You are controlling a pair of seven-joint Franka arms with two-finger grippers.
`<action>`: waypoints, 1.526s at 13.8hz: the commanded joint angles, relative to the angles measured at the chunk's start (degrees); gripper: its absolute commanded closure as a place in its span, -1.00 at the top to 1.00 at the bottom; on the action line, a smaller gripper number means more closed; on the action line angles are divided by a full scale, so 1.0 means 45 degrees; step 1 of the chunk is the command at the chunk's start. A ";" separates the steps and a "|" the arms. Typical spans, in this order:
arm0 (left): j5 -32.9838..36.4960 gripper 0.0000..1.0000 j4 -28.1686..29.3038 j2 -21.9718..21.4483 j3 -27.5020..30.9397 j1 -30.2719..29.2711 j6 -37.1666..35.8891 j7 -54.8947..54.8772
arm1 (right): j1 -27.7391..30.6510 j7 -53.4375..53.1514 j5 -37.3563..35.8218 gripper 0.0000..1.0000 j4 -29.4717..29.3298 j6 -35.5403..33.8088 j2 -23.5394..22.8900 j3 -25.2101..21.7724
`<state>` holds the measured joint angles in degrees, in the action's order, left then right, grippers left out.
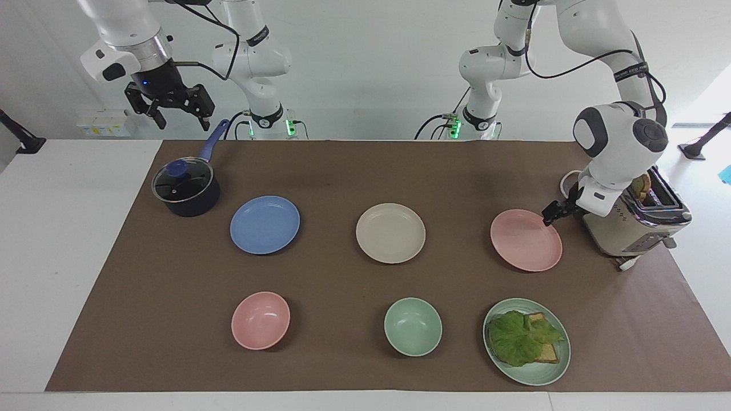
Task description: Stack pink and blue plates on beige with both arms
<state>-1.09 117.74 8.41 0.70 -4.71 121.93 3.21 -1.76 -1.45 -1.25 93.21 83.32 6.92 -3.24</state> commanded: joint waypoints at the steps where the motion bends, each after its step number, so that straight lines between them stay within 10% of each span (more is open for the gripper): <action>1: 0.0184 1.00 0.1177 -0.0131 -0.0096 -0.0319 0.1455 0.0339 | 0.0216 0.0400 0.0083 1.00 0.0342 0.0000 0.0317 0.0076; 5: -0.0147 1.00 0.1883 -0.0229 -0.0096 -0.0243 0.1597 0.1431 | 0.0236 0.0400 0.0083 1.00 0.0342 -0.0020 0.0317 0.0095; 8: -0.0148 -0.93 0.1864 -0.0229 -0.0096 -0.0261 0.1519 0.1728 | 0.0216 0.0400 0.0083 1.00 0.0342 0.0000 0.0317 0.0076; 21: -0.1396 -1.00 -0.1789 -0.0248 -0.0349 0.0243 -0.2525 0.1162 | 0.0236 0.0400 0.0083 1.00 0.0342 0.0000 0.0317 0.0076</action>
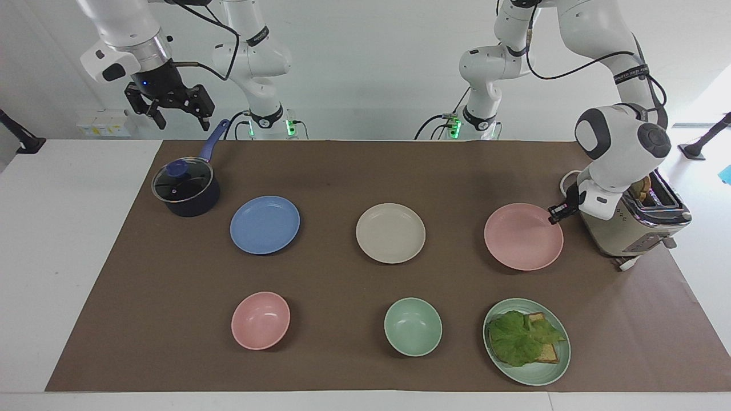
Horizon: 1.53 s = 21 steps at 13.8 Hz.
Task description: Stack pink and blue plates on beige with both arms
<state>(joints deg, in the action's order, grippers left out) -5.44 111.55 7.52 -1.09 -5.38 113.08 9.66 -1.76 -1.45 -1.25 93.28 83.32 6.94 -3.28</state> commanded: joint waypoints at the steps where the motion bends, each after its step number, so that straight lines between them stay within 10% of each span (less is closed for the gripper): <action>1: -0.0470 -1.00 -0.0337 -0.0070 0.0047 0.0782 -0.0500 -0.0543 | 0.0234 0.0400 0.0083 1.00 0.0326 0.0000 0.0314 0.0084; 12: -0.2912 -1.00 0.0952 -0.0734 0.0066 0.5138 0.1179 -0.0860 | 0.0234 0.0400 0.0103 1.00 0.0462 0.0000 0.0392 0.0084; 21: -0.3498 -1.00 0.2086 0.0554 0.0067 0.7249 0.4322 0.0410 | 0.0234 0.0400 0.0083 1.00 0.0482 0.0019 0.0411 0.0084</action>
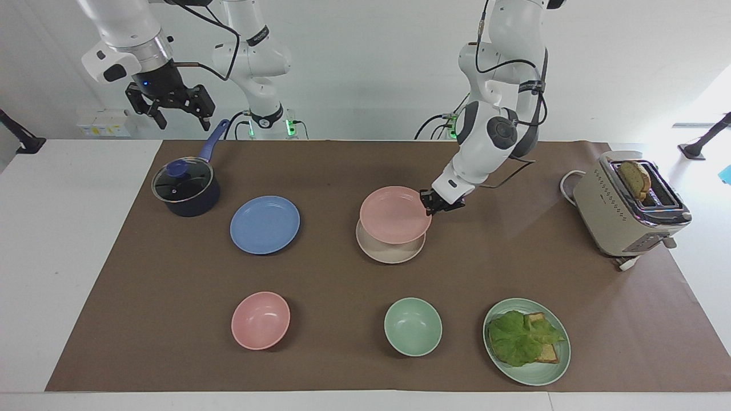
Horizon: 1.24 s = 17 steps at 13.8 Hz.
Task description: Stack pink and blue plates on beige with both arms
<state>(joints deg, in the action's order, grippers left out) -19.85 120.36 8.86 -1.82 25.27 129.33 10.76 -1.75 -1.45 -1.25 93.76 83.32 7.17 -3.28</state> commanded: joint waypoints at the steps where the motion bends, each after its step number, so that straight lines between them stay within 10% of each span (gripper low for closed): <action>1: -0.0315 -1.00 0.0128 0.0315 0.0249 0.0458 0.0828 0.0167 | 0.0234 0.0400 0.0102 1.00 0.0375 0.0019 0.0360 0.0084; 16: -0.0276 -1.00 -0.0693 0.1272 0.0308 0.0185 0.1532 0.0226 | 0.0234 0.0400 0.0083 1.00 0.0375 0.0019 0.0360 0.0065; 17: -0.0276 -0.50 -0.0693 0.1272 0.0308 0.0185 0.1532 0.0245 | 0.0253 0.0400 0.0083 1.00 0.0375 0.0019 0.0340 0.0065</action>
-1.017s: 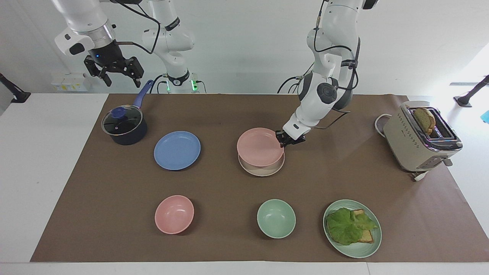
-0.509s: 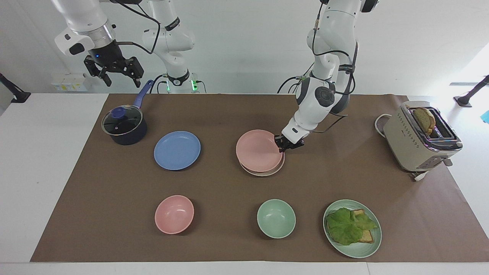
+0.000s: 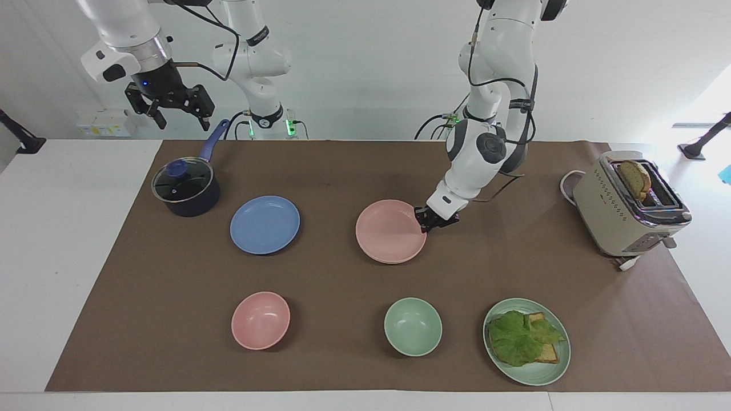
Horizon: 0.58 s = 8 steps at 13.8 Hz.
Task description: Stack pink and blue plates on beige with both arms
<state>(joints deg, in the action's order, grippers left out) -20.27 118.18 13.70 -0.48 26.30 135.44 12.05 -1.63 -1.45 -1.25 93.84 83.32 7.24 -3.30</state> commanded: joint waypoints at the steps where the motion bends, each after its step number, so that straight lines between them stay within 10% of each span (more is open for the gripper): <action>1: -0.0182 0.98 -0.0209 0.0199 0.0009 -0.0044 0.0175 -0.0041 | 0.0226 0.0361 0.0083 1.00 0.0281 0.0000 0.0306 0.0070; 8: 0.0012 1.00 -0.0772 -0.0657 0.0223 -0.0645 -0.1436 0.0018 | 0.0207 0.0536 0.0083 1.00 0.0533 0.0976 0.0325 0.0090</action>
<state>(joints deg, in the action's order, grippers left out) -20.27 116.80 13.49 -0.06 25.87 134.74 12.14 -1.63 -1.35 -1.25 93.93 85.97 7.28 -3.25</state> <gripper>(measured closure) 0.097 0.000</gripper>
